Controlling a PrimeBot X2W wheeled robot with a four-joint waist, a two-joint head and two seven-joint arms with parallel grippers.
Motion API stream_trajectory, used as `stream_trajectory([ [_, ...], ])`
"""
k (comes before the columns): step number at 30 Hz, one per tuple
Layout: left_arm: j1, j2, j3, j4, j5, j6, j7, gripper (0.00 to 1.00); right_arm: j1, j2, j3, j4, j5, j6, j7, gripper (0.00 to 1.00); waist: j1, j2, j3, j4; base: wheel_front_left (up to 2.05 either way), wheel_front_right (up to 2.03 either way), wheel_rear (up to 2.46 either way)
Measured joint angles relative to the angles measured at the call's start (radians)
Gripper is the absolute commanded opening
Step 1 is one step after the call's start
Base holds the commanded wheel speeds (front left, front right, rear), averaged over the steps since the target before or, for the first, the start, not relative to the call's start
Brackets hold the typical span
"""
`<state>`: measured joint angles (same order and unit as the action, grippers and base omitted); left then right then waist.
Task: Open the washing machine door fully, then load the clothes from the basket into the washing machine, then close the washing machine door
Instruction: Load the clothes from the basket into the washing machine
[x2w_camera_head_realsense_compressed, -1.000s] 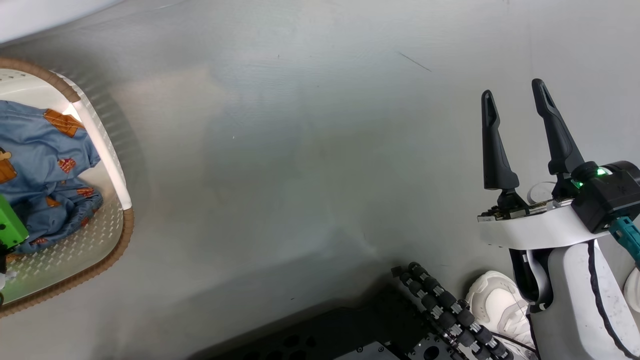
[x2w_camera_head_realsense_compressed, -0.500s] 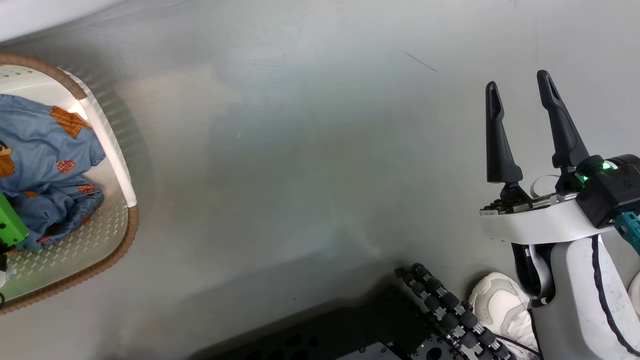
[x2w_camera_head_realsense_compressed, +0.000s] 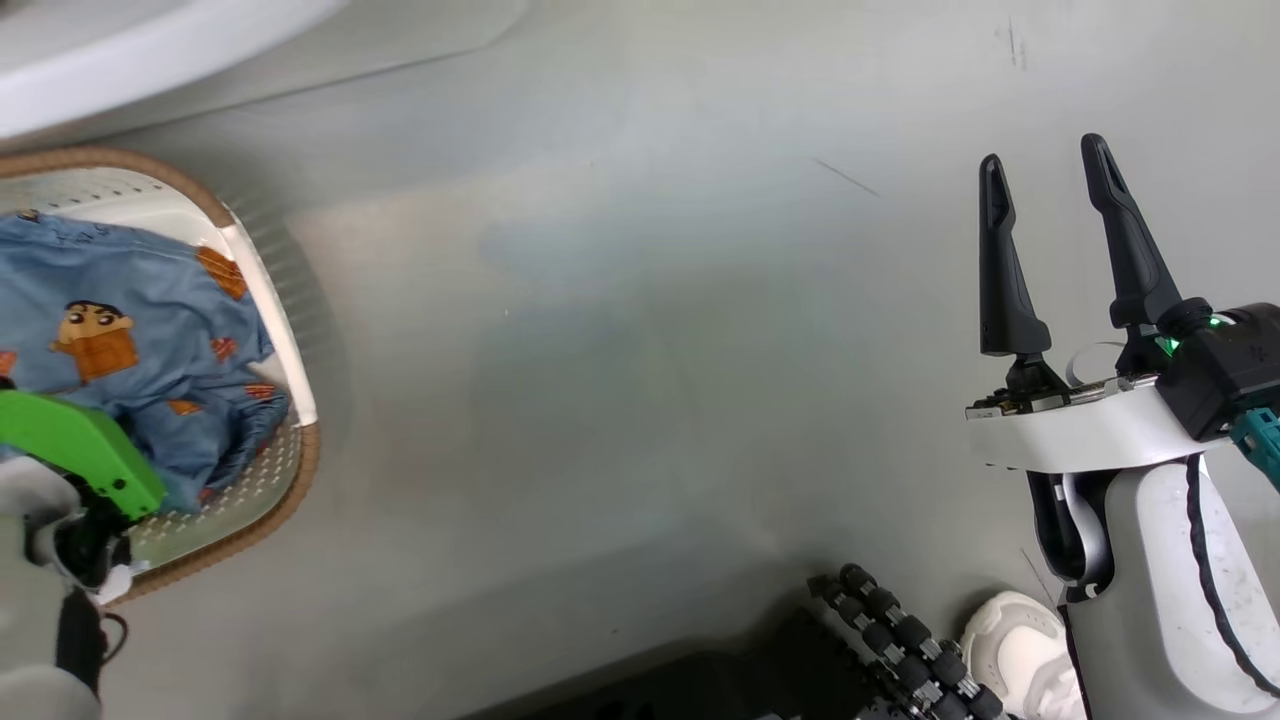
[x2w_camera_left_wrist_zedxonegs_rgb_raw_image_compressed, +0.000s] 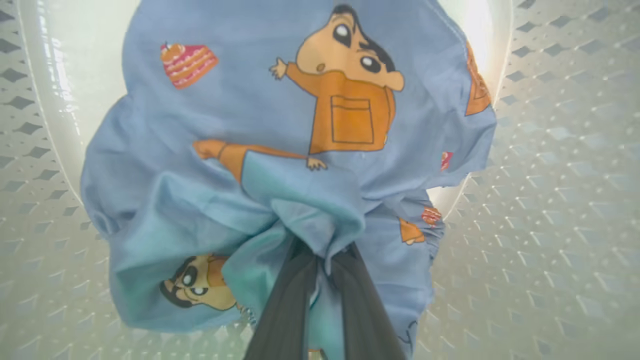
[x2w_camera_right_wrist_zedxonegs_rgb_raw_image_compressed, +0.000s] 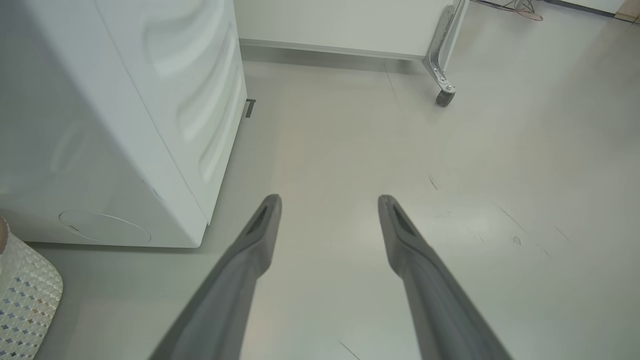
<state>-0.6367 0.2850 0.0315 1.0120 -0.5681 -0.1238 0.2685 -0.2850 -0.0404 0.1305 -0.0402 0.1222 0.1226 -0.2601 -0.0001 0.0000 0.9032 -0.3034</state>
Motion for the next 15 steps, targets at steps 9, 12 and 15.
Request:
stream_trajectory([
  [9,0.060,-0.070,-0.022,-0.028,-0.029,0.000,-0.118,0.00,-0.011,-0.005,-0.012,0.033,0.000,0.000,0.000,1.00,0.0000,0.0000,-0.107,0.050,0.00,0.00,0.00],
  [12,0.084,-0.097,-0.040,-0.043,-0.040,0.000,-0.152,0.00,-0.010,-0.019,-0.018,0.047,0.000,0.000,0.000,1.00,0.0000,0.0000,-0.146,0.069,0.00,0.00,0.00],
  [15,0.108,-0.116,-0.061,-0.055,-0.043,0.000,-0.190,0.00,0.002,-0.028,-0.026,0.058,0.000,0.000,0.000,1.00,0.0000,0.0000,-0.187,0.088,0.00,0.00,0.00],
])
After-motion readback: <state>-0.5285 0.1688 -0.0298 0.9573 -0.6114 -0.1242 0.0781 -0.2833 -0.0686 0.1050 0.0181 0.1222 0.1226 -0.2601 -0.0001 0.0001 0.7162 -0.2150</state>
